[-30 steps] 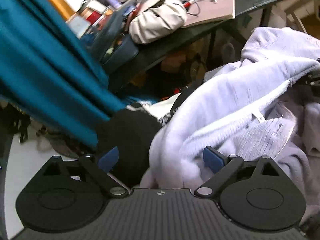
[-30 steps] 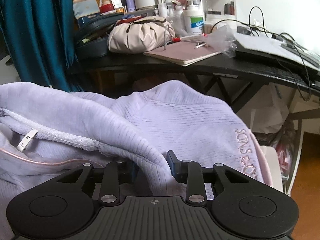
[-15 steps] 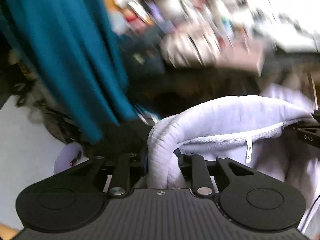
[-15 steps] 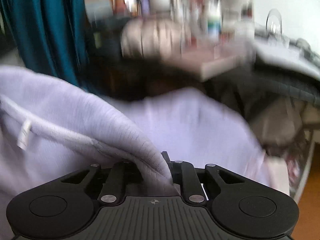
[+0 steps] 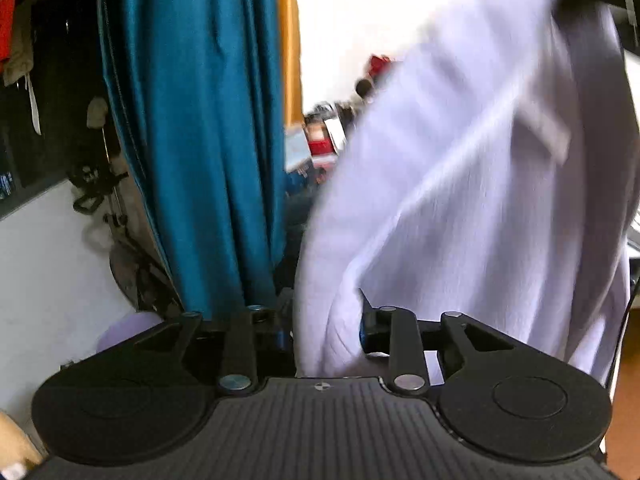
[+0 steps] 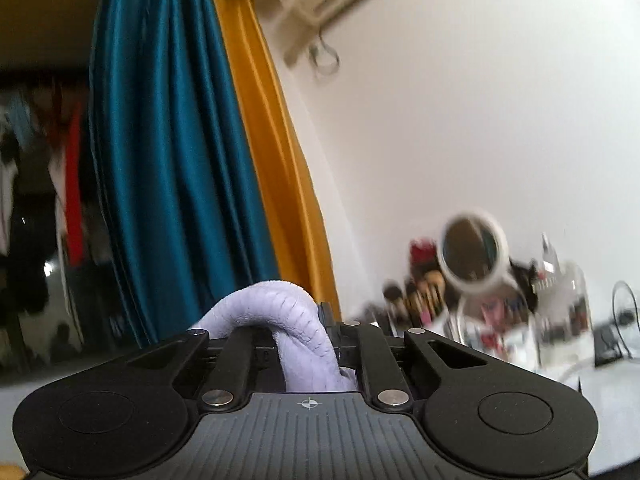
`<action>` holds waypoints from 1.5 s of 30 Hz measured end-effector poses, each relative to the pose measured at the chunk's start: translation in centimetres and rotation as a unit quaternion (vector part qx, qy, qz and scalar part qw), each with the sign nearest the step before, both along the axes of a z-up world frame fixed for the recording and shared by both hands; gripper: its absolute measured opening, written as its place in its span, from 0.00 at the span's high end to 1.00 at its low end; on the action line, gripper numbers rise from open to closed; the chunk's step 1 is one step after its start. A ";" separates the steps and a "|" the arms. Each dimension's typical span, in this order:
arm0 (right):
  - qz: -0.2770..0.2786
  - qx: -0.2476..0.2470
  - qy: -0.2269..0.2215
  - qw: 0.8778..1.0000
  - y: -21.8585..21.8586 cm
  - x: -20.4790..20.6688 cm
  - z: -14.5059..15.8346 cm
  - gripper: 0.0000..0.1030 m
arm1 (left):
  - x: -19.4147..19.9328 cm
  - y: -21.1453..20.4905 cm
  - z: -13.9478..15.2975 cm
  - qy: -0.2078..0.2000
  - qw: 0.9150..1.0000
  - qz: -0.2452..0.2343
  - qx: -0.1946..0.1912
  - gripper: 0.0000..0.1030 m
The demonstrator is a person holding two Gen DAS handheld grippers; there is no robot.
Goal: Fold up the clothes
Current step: 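Lift the hoodie off the pile with both tools and carry it away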
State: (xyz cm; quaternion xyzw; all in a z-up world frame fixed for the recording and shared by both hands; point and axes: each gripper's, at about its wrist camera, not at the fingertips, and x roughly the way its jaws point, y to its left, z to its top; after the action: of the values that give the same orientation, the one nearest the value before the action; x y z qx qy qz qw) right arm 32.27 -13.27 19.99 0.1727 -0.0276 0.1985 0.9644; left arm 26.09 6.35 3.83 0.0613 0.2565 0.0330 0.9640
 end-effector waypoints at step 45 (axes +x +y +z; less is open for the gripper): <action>-0.357 -0.069 -0.097 0.927 -23.5 -52.1 7.0 0.90 | -23.5 -20.7 17.3 -0.280 0.822 -0.331 -0.369 0.89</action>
State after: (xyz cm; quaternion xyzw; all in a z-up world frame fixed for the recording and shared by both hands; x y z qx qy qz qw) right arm -19.80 -36.74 26.94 0.0641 -0.1667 -0.1416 0.9737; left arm 2.61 -14.32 21.09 -0.2298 -0.0668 -0.3690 0.8981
